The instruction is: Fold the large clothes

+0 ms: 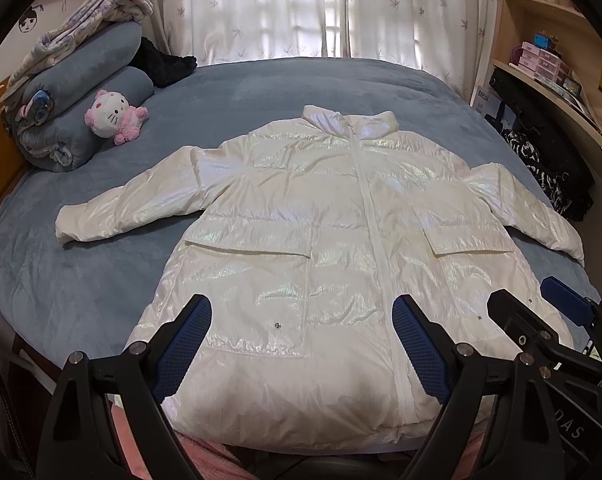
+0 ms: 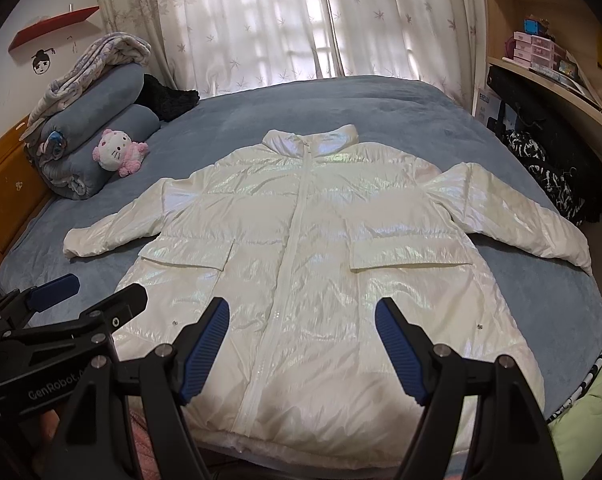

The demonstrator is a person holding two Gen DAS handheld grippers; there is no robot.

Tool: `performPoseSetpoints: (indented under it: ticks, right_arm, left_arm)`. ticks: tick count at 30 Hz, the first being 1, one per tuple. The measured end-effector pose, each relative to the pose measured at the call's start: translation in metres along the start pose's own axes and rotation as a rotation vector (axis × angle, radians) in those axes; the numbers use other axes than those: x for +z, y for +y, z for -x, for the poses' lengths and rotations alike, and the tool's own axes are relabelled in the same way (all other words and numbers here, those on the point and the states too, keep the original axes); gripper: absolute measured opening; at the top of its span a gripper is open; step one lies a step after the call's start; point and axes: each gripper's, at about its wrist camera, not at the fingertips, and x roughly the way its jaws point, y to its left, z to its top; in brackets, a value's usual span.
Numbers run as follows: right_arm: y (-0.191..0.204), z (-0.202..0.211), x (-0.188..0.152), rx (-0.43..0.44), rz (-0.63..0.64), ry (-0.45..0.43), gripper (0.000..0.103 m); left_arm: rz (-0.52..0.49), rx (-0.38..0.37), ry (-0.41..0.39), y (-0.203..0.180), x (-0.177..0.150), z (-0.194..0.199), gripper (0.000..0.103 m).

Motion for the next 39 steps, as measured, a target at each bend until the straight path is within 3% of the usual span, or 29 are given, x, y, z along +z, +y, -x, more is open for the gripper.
performPoseSetpoints:
  ticks: [39]
  right_arm:
    - [-0.021,0.011,-0.009,0.035,-0.040,-0.025,0.076]
  left_arm:
    - [-0.041,0.022,-0.018,-0.018,-0.001,0.008,0.090]
